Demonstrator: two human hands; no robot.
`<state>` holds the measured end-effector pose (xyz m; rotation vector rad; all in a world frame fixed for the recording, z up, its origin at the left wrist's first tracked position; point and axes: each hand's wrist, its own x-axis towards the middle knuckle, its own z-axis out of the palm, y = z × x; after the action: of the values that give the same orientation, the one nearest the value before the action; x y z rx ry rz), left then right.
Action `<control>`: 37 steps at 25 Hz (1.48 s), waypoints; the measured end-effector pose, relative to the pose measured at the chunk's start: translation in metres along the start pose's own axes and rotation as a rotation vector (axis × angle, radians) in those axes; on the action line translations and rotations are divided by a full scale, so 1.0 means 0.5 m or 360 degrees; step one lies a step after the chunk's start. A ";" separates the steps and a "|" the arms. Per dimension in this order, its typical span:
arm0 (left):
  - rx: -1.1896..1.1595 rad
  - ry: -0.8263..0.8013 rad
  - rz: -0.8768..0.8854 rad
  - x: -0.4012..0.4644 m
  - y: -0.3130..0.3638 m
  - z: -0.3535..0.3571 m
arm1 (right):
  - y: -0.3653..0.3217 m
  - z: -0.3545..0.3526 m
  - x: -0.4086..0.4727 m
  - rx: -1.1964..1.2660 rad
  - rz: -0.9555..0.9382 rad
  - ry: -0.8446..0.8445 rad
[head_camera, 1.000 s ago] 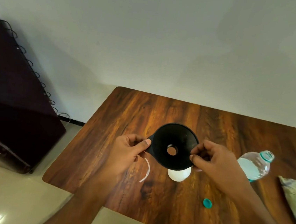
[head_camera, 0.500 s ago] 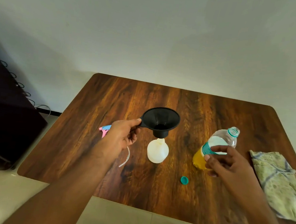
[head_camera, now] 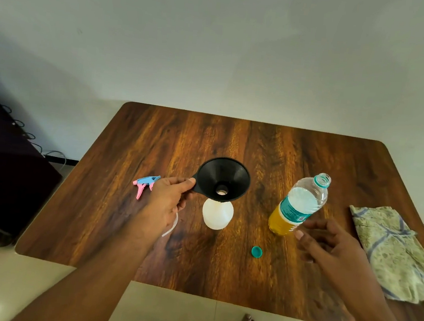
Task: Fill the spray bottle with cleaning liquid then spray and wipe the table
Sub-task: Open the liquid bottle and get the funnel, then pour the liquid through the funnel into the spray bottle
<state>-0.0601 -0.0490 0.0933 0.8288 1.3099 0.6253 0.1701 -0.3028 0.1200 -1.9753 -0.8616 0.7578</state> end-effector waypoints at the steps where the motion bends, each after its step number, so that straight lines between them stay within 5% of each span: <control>1: 0.0015 0.0010 0.0037 -0.001 -0.003 -0.001 | 0.002 0.000 -0.001 -0.0001 0.0002 -0.0002; 13: 0.0127 0.0044 0.0109 -0.004 -0.021 -0.001 | 0.023 -0.009 0.011 0.0000 0.0068 -0.0028; 21: 0.0189 0.0145 0.0271 -0.027 -0.016 0.026 | 0.107 -0.007 0.084 -0.0147 0.0201 0.0204; 37: 0.0473 0.0313 0.0395 -0.033 -0.031 0.029 | 0.148 0.051 0.241 0.0175 -0.0116 0.0168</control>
<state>-0.0497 -0.0737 0.0910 1.2105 1.5144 0.7316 0.2423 -0.2271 0.0214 -1.8593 -0.8081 0.6397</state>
